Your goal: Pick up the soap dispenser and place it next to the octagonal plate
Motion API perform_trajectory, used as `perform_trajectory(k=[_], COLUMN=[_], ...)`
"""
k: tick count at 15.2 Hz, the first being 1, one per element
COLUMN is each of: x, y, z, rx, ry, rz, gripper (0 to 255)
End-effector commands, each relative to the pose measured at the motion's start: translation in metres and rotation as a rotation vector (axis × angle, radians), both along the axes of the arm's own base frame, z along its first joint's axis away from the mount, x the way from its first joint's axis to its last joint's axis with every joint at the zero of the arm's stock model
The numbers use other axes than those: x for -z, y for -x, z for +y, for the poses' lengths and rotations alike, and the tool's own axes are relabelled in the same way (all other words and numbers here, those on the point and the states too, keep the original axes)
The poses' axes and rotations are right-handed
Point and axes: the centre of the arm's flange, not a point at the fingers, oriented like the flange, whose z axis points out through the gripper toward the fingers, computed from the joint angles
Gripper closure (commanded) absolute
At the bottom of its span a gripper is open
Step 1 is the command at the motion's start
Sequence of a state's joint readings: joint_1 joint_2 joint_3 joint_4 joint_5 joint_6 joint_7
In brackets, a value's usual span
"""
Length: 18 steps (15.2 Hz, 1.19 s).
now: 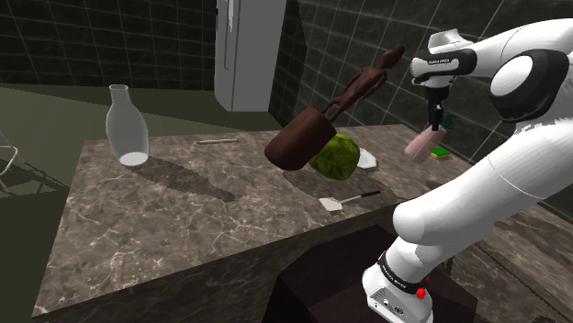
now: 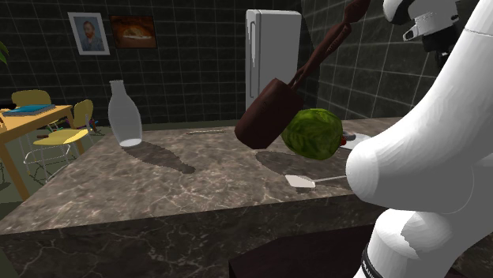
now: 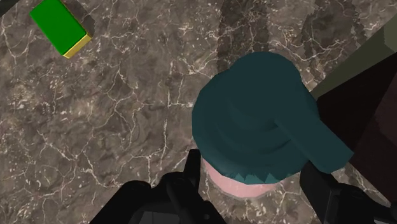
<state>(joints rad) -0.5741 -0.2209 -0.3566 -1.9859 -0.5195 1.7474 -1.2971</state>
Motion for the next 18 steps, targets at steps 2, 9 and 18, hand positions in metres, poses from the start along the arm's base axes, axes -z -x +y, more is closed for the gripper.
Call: perform_trajectory(k=[2,9,18], x=[0.015,0.052,0.092], y=[0.001,0.001,0.001], z=[0.0,0.0,0.0], rx=[0.0,0.0,0.0], ry=[0.001,0.001,0.001], rz=[-0.001,-0.001,-0.001], gripper=[255,255,255])
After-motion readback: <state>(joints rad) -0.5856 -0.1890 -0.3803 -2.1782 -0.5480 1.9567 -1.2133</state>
